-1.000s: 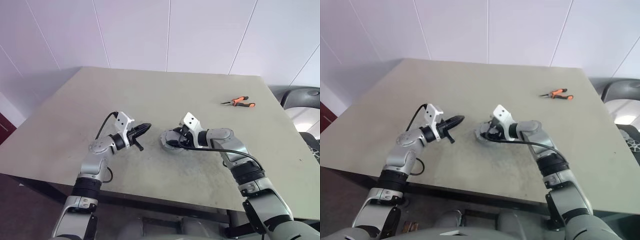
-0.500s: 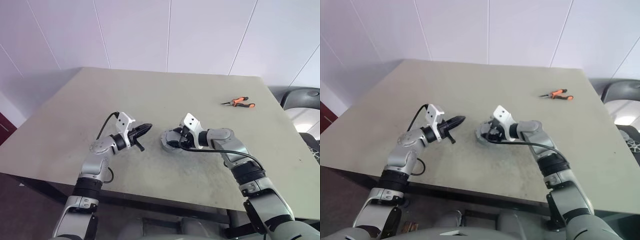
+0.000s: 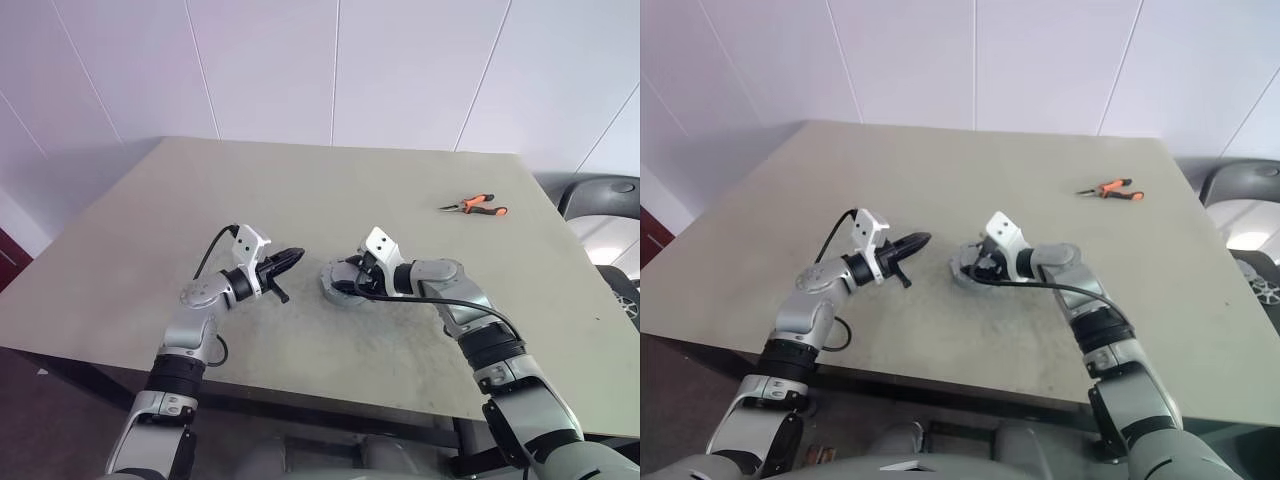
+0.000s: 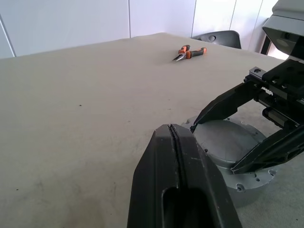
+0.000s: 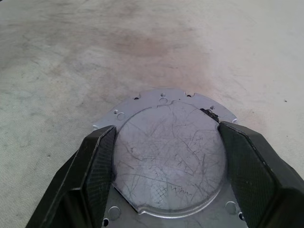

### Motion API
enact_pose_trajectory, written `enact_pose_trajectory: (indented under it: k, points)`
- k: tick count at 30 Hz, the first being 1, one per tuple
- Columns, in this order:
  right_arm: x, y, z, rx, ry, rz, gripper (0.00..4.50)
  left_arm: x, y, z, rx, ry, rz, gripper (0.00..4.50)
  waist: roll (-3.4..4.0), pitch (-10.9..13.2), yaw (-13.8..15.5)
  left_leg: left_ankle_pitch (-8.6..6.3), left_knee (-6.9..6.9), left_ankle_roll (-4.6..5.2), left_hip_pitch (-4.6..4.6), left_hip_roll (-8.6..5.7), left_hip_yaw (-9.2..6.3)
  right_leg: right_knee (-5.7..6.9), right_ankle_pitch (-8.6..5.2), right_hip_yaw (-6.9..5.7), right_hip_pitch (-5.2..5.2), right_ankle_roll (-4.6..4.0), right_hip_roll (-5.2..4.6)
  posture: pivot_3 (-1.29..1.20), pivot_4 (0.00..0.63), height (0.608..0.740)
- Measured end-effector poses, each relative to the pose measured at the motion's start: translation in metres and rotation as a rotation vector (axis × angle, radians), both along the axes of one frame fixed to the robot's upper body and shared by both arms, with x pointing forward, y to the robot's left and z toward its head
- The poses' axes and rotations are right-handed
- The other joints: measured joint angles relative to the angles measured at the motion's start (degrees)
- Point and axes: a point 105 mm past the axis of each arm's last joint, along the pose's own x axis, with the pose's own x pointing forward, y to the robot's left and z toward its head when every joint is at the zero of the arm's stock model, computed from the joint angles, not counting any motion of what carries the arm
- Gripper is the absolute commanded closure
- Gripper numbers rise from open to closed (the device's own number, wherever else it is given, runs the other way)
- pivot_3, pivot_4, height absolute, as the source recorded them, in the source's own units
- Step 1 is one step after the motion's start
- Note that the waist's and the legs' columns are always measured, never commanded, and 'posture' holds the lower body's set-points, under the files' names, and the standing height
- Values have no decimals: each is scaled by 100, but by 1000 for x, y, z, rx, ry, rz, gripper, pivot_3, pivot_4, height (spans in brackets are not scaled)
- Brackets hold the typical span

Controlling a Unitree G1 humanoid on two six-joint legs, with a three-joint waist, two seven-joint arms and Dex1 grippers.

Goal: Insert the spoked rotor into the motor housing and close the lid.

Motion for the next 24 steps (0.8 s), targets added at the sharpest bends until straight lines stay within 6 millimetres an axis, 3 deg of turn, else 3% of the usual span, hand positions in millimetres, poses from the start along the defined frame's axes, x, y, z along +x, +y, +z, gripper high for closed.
enact_pose_trajectory:
  k: [14, 24]
  points:
    - [0, 0, 0, -4, -3, 3, 1464, 2, -6, 0, 7, -6, -12, 4500, 0, 0, 2, 0, -1, 0, 0, 0, 0, -2, -1, 1, 0, -1, 0, 0, 0, 740]
    - [0, 0, 0, -7, -8, 6, 1464, 19, -30, -12, 81, -23, -37, 4500, 0, 0, 3, 0, -1, -1, -1, -1, 1, -6, -2, 1, 0, 0, 0, 0, 0, 740]
